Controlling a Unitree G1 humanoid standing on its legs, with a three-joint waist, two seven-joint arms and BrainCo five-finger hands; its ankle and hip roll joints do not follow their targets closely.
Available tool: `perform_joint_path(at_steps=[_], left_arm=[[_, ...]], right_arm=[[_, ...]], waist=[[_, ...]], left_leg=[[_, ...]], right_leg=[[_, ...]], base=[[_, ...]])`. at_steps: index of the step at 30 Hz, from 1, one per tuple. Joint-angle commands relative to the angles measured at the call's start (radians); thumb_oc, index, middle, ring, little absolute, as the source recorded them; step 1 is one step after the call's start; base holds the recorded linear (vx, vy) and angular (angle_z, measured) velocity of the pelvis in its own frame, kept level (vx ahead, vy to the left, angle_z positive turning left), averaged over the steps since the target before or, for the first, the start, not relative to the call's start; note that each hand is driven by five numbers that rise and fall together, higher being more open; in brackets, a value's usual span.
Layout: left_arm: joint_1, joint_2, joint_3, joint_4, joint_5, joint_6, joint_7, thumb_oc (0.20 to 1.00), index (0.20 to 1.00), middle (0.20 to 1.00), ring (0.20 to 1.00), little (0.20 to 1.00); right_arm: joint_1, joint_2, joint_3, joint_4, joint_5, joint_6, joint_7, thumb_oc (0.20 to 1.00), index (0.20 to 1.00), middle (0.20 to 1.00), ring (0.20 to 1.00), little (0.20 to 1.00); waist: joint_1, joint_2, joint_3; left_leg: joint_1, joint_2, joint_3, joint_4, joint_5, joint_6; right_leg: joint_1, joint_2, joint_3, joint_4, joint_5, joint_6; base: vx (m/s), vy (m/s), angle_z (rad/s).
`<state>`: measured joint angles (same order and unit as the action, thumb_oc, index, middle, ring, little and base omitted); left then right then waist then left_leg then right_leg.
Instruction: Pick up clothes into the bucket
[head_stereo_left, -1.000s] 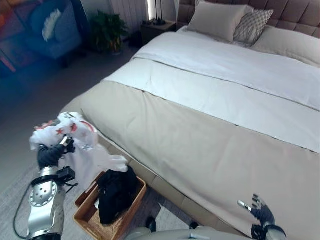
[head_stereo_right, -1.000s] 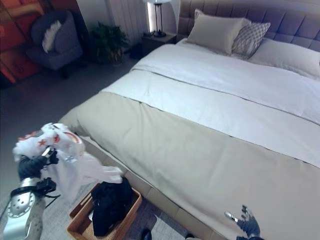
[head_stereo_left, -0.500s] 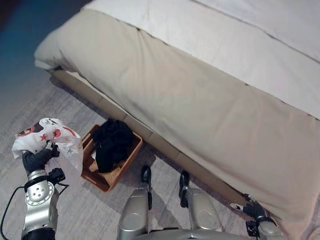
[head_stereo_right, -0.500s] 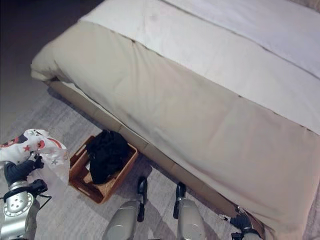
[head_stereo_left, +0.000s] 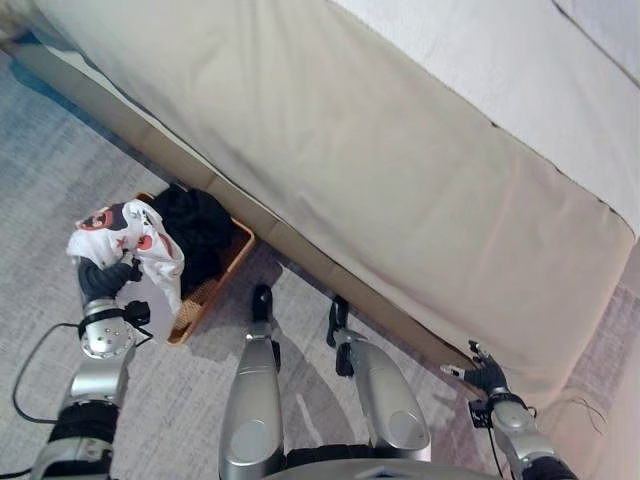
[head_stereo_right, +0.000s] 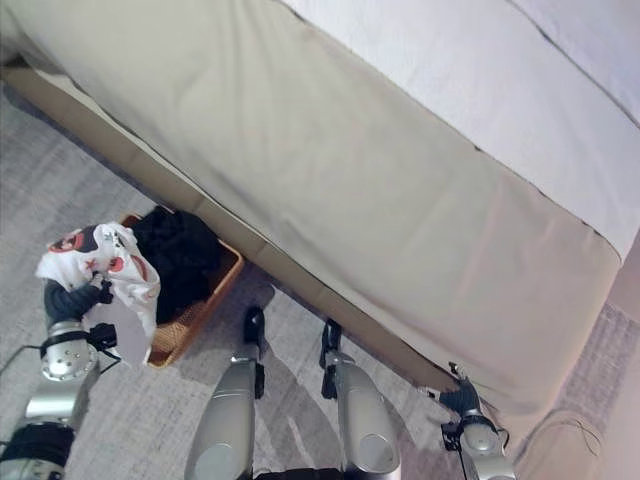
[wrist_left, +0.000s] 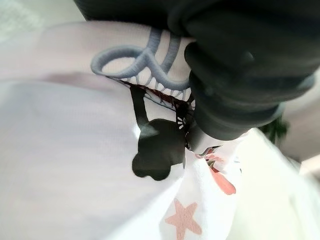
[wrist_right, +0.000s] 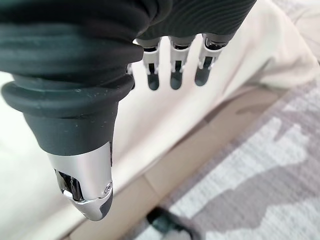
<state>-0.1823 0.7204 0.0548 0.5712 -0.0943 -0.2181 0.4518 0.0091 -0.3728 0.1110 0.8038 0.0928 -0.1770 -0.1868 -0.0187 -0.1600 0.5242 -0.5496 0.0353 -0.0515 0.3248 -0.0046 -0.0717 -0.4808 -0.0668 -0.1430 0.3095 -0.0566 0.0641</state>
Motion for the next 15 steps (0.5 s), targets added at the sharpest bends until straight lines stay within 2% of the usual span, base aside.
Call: perform_joint_path(at_steps=[1,2,3,7,11,12,13,14,15], left_arm=[[-0.048,0.118,0.001,-0.007,0.136,0.022,0.084,0.2,0.2,0.2,0.2,0.2],[-0.085,0.138,-0.029,0.042,0.154,0.046,0.089,0.2,0.2,0.2,0.2,0.2],[-0.115,0.143,-0.051,0.058,0.151,0.045,0.094,0.2,0.2,0.2,0.2,0.2],[-0.21,0.191,-0.106,0.087,0.15,0.076,0.111,0.2,0.2,0.2,0.2,0.2],[-0.256,0.211,-0.132,0.12,0.146,0.092,0.111,0.2,0.2,0.2,0.2,0.2],[-0.288,0.22,-0.15,0.155,0.136,0.11,0.1,0.373,0.373,0.373,0.373,0.373],[-0.291,0.22,-0.152,0.157,0.135,0.11,0.099,0.485,0.485,0.485,0.485,0.485],[-0.283,0.213,-0.147,0.121,0.127,0.137,0.083,1.0,1.0,1.0,1.0,1.0],[-0.285,0.213,-0.147,0.121,0.127,0.137,0.083,1.0,1.0,1.0,1.0,1.0]], right_arm=[[0.022,-0.03,0.058,-0.074,0.051,-0.042,-0.043,1.0,1.0,1.0,1.0,1.0],[0.032,-0.04,0.068,-0.072,0.056,-0.047,-0.051,1.0,1.0,1.0,1.0,1.0],[0.032,-0.044,0.067,-0.078,0.059,-0.047,-0.053,1.0,1.0,1.0,1.0,1.0],[0.04,-0.071,0.061,-0.129,0.09,-0.053,-0.082,1.0,1.0,1.0,1.0,1.0],[0.037,-0.083,0.059,-0.151,0.102,-0.054,-0.094,1.0,1.0,1.0,1.0,1.0],[0.031,-0.091,0.063,-0.165,0.11,-0.055,-0.099,1.0,1.0,1.0,1.0,1.0],[0.03,-0.09,0.062,-0.165,0.11,-0.055,-0.099,1.0,1.0,1.0,1.0,1.0],[0.031,-0.093,0.06,-0.171,0.122,-0.043,-0.098,1.0,1.0,1.0,1.0,1.0],[0.03,-0.092,0.059,-0.171,0.123,-0.043,-0.098,1.0,1.0,1.0,1.0,1.0]], waist=[[-0.038,-0.058,-0.004],[-0.047,-0.056,-0.004],[-0.05,-0.053,-0.004],[-0.076,-0.057,-0.004],[-0.084,-0.061,-0.004],[-0.09,-0.064,-0.004],[-0.089,-0.064,-0.004],[-0.089,-0.059,-0.004],[-0.089,-0.059,-0.004]], left_leg=[[-0.114,-0.056,-0.02,0.199,-0.105,0.055],[-0.14,-0.056,-0.025,0.247,-0.154,0.059],[-0.18,-0.061,-0.03,0.283,-0.165,0.062],[-0.36,-0.072,-0.051,0.399,-0.187,0.063],[-0.429,-0.074,-0.054,0.423,-0.187,0.061],[-0.47,-0.072,-0.055,0.434,-0.187,0.061],[-0.471,-0.072,-0.055,0.435,-0.187,0.061],[-0.507,-0.075,-0.059,0.445,-0.188,0.062],[-0.509,-0.075,-0.059,0.446,-0.188,0.062]], right_leg=[[-0.087,-0.08,0.027,0.034,0.052,0.061],[-0.113,-0.077,0.036,0.094,0.007,0.062],[-0.15,-0.077,0.038,0.125,-0.003,0.06],[-0.324,-0.083,0.035,0.238,-0.032,0.051],[-0.393,-0.088,0.031,0.256,-0.031,0.051],[-0.433,-0.091,0.027,0.265,-0.031,0.053],[-0.434,-0.091,0.027,0.266,-0.031,0.053],[-0.469,-0.092,0.023,0.274,-0.031,0.054],[-0.471,-0.092,0.023,0.275,-0.032,0.054]], base=[[0.04,0.061,0.0],[0.05,0.061,0.07],[0.06,0.058,0.06],[-0.01,0.032,0.05],[0.01,0.004,0.1],[0.02,0.0,0.04],[0.03,0.006,0.03],[0.0,0.0,0.0],[0.0,0.0,0.0]])
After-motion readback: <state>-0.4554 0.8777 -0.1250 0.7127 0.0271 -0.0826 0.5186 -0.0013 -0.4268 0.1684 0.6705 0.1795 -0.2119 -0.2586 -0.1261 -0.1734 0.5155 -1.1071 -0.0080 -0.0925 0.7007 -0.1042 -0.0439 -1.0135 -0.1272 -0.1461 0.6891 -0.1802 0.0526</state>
